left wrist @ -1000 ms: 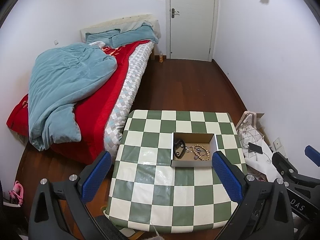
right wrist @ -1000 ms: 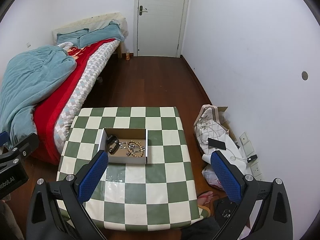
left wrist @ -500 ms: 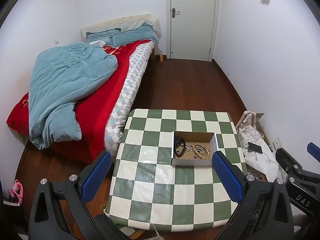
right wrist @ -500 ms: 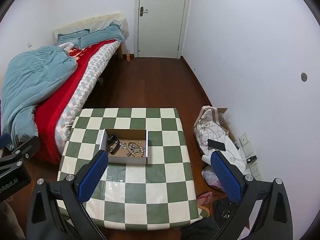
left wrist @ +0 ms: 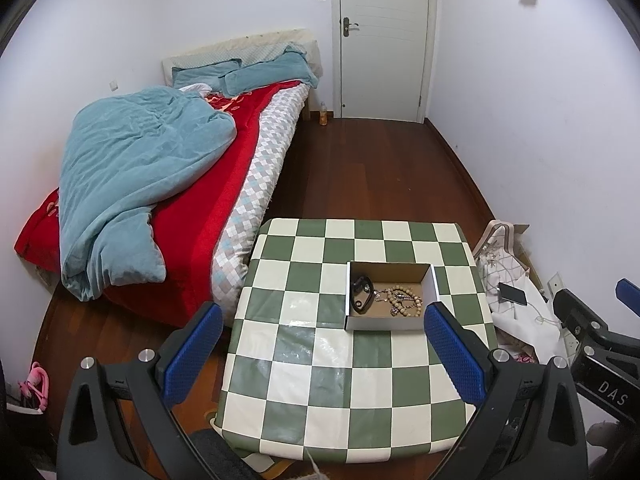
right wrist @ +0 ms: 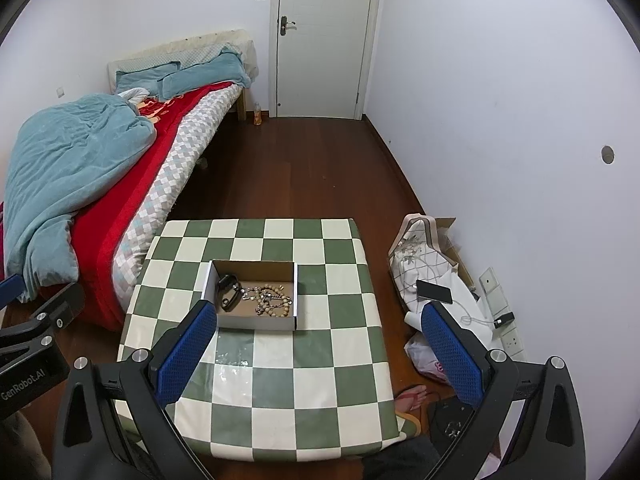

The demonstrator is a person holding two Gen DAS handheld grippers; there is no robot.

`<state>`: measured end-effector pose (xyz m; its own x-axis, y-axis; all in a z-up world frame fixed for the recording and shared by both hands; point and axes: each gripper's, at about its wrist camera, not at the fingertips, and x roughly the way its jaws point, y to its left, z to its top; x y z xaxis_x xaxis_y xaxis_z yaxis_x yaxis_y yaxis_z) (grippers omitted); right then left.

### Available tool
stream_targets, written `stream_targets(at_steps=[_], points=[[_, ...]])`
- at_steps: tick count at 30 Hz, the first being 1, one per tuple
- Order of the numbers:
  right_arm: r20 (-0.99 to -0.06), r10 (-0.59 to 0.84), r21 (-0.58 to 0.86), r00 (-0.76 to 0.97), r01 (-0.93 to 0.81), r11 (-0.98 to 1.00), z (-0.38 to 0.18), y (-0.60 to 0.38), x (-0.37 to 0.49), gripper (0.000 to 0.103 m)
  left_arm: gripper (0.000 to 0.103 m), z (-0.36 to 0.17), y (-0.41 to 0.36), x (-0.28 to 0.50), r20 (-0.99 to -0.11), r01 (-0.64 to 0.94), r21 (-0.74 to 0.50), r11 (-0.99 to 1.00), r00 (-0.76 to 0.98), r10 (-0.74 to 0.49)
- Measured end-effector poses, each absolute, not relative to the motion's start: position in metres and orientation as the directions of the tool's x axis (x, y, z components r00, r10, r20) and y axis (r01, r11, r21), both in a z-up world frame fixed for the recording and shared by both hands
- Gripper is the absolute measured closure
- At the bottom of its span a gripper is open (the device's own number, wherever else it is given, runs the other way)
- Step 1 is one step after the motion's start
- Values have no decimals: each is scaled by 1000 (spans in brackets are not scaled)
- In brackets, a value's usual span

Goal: Organize jewelry

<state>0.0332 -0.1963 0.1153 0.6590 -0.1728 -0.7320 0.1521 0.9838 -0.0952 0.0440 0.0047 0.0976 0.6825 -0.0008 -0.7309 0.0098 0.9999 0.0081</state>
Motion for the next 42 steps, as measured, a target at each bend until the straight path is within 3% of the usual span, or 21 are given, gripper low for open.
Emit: stream_targets(at_steps=[42], points=[[-733,-151,-67,664,150,986,114,-194,29,0,0,106,-2,44,-718,21,13,1000,696,-5]])
